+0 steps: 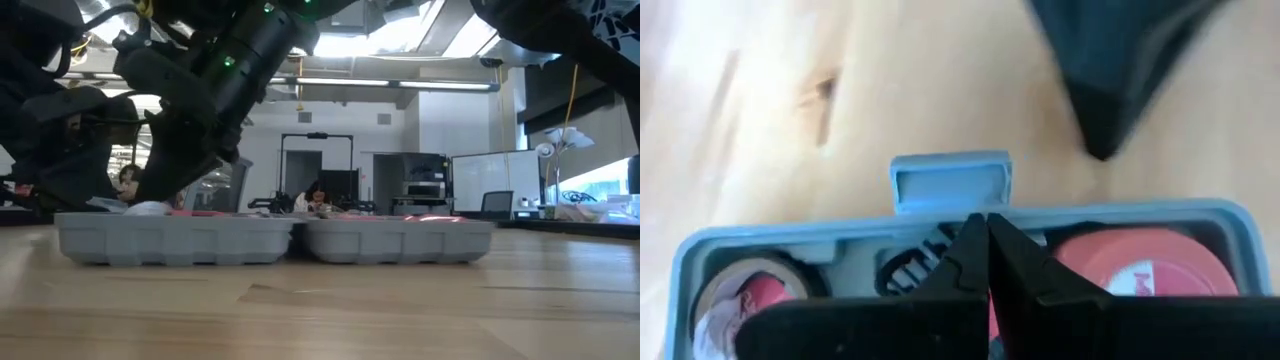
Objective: Prefit tool cases
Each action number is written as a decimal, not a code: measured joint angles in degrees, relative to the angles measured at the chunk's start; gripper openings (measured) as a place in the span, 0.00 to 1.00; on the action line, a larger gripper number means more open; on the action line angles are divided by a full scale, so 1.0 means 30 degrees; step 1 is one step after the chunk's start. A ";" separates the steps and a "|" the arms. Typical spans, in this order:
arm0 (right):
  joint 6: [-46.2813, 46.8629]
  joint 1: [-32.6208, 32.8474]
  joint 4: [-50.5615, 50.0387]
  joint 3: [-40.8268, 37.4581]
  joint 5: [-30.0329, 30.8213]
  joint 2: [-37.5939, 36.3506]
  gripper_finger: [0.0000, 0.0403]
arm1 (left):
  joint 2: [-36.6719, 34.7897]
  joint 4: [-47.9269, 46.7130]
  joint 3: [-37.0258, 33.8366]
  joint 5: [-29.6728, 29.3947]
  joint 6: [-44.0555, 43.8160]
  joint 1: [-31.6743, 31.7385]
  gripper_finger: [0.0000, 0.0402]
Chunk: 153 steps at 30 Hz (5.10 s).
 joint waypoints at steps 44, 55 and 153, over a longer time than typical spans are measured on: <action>1.2678 -0.0692 0.2883 -2.0073 -0.2049 -1.4641 0.00 | -0.2043 -0.3073 0.3617 0.4194 0.5579 0.4318 0.00; 1.0342 -0.0619 0.8190 -2.0261 -0.2096 -1.3332 0.00 | 0.4559 -0.7731 0.9821 0.8271 0.5119 0.5360 0.00; 1.0617 -0.3245 1.0587 -2.3999 -0.0571 -1.6201 0.00 | 0.2472 -1.9200 1.2670 -0.0242 0.2593 -0.3476 0.00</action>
